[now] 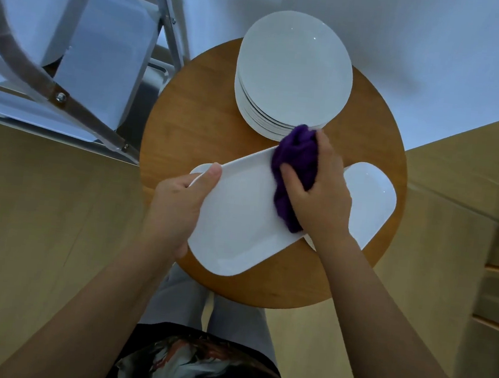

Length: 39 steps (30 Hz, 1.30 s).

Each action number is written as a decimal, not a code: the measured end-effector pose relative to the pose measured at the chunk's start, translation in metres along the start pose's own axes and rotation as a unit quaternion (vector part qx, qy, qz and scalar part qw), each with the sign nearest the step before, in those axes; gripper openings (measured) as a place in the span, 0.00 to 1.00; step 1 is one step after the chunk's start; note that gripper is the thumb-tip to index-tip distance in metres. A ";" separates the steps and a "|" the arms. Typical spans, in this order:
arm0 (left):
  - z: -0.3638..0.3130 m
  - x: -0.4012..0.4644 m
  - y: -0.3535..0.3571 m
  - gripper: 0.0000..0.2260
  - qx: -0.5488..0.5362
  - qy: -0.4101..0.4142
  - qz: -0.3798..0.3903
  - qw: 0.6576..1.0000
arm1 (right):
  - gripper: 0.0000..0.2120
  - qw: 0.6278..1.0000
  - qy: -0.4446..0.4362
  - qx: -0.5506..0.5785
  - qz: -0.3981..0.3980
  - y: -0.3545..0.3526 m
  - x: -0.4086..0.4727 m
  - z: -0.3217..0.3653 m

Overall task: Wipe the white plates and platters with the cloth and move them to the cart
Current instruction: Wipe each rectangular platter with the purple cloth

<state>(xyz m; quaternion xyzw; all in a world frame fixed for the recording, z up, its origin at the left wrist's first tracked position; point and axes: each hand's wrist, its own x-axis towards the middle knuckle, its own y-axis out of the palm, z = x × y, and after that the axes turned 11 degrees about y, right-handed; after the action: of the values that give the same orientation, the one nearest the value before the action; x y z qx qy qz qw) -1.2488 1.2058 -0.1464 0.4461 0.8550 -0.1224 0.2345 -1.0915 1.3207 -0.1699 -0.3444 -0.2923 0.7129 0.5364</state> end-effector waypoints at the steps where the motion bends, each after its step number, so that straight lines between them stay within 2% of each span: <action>1: 0.000 -0.001 0.001 0.11 -0.004 0.007 -0.012 1.000 | 0.30 0.996 0.069 0.051 0.014 0.000 -0.002 -0.003; 3: 0.002 -0.004 0.004 0.11 -0.015 0.008 -0.036 0.999 | 0.27 0.971 0.187 0.145 0.029 0.002 -0.010 -0.009; 6: 0.007 -0.007 0.008 0.11 -0.031 -0.008 -0.060 0.998 | 0.23 0.921 0.305 0.242 0.016 0.009 -0.025 -0.014; 9: 0.009 -0.010 0.015 0.08 -0.038 -0.014 -0.076 0.996 | 0.19 0.829 0.415 0.375 -0.018 0.017 -0.039 -0.007; 12: 0.009 -0.010 0.021 0.07 -0.058 -0.014 -0.105 0.993 | 0.17 0.757 0.470 0.452 -0.040 0.024 -0.048 0.003; 15: 0.009 -0.008 0.022 0.09 -0.085 0.004 -0.136 0.987 | 0.15 0.731 0.486 0.479 0.022 0.027 -0.061 0.014; 17: 0.006 -0.005 0.019 0.10 -0.092 0.019 -0.153 0.984 | 0.14 0.744 0.457 0.476 0.109 0.020 -0.074 0.017; 18: 0.004 -0.001 0.016 0.10 -0.096 0.027 -0.164 0.981 | 0.13 0.768 0.430 0.445 0.163 0.015 -0.081 0.016; 20: 0.000 0.007 0.008 0.10 -0.102 0.038 -0.180 0.978 | 0.12 0.840 0.361 0.325 0.242 0.007 -0.094 0.009; 21: -0.003 0.011 0.004 0.09 -0.105 0.041 -0.182 0.977 | 0.13 0.869 0.340 0.266 0.241 0.005 -0.100 0.004; 23: -0.007 0.016 0.000 0.09 -0.115 0.052 -0.178 0.976 | 0.15 0.900 0.345 0.212 0.159 0.000 -0.104 -0.004; 25: -0.009 0.016 0.000 0.11 -0.117 0.062 -0.159 0.978 | 0.17 0.904 0.348 0.246 0.034 -0.007 -0.100 -0.007; 27: -0.007 0.012 0.005 0.11 -0.107 0.063 -0.136 0.983 | 0.19 0.925 0.256 0.277 -0.051 -0.016 -0.093 -0.004; 28: -0.005 0.009 0.008 0.12 -0.102 0.061 -0.126 0.985 | 0.19 0.937 0.195 0.283 -0.062 -0.020 -0.089 0.001; 30: 0.001 0.002 0.015 0.14 -0.098 0.057 -0.096 0.989 | 0.15 0.959 0.103 0.261 -0.031 -0.021 -0.081 0.015; 32: 0.000 -0.004 0.025 0.14 -0.112 0.049 -0.061 0.991 | 0.15 0.981 0.062 0.182 0.031 -0.009 -0.078 0.030; 34: -0.004 -0.008 0.034 0.12 -0.129 0.043 -0.047 0.990 | 0.27 0.995 0.006 0.056 0.086 0.007 -0.082 0.044; 35: -0.006 -0.008 0.037 0.10 -0.122 0.042 -0.045 0.991 | 0.32 0.992 -0.012 0.036 0.121 0.014 -0.085 0.046; 37: -0.011 -0.011 0.037 0.09 -0.110 0.018 -0.023 0.994 | 0.39 0.978 -0.016 0.089 0.188 0.017 -0.091 0.047; 39: -0.012 -0.015 0.034 0.12 -0.158 -0.021 0.034 0.987 | 0.42 0.966 -0.014 0.170 0.196 0.013 -0.090 0.041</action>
<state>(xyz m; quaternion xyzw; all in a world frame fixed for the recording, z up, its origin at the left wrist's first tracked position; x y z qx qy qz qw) -1.2170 1.2200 -0.1282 0.4290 0.8430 0.0131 0.3242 -1.1152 1.2283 -0.1396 -0.2892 -0.1011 0.8480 0.4324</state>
